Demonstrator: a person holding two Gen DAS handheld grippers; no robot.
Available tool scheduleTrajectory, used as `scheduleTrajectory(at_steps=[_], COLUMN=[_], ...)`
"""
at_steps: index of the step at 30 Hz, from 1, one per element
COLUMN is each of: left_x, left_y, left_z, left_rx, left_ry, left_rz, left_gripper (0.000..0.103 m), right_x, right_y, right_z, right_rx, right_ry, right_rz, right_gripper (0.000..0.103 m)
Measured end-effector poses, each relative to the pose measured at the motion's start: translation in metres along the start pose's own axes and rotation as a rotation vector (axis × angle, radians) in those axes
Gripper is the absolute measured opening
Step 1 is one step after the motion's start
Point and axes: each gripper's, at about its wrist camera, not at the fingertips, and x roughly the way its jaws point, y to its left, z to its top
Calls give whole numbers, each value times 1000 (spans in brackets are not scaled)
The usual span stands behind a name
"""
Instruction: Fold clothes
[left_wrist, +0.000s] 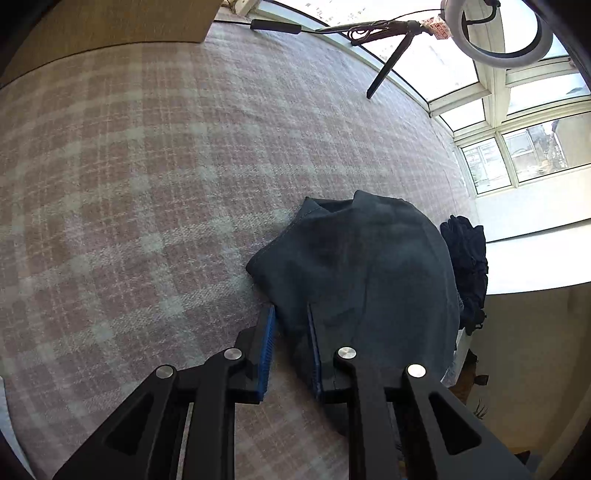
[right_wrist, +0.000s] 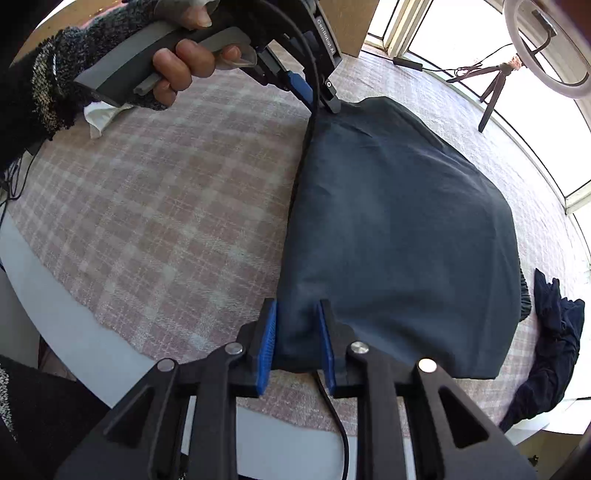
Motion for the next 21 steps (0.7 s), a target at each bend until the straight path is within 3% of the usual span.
scheduleTrajectory(at_steps=[4,5,7,9,10,12,14,17,21], left_x=[-67,-83,-108,-121,-118,-109,-90,-47,-3], left_y=[-13,-16,-19,-16,-16,-18,-18,-27,-64], left_z=[-19,-23,-32,-40,-45,-57,-76,-114,-142], left_rx=[73,93,120,128,123,110,53,-31,-35], left_ry=[-88,-98,-118,-121,-118,-111,-117,-52,3], left_rz=[10,32,90,123,130,141,100,-2,-23], left_gripper=[15,16,27,33,33,33,33,33,33], right_x=[-81,-101,-140,-165,-169,-168,-153,-99,-41], right_y=[-24,-34,-59,-88,-105,-145,-188,-238,-272], right_z=[-7,-9,-13,-18,-20,-23,-25,-40,-71], right_rx=[94,117,163,203,229,294,373,509,673], right_ry=[-159,-193,-251,-284,-290,-290,-256,-143,-66], right_rz=[201,216,188,126,97,50,43,109,201], right_gripper=[22,23,33,57,58,58,58,58,58])
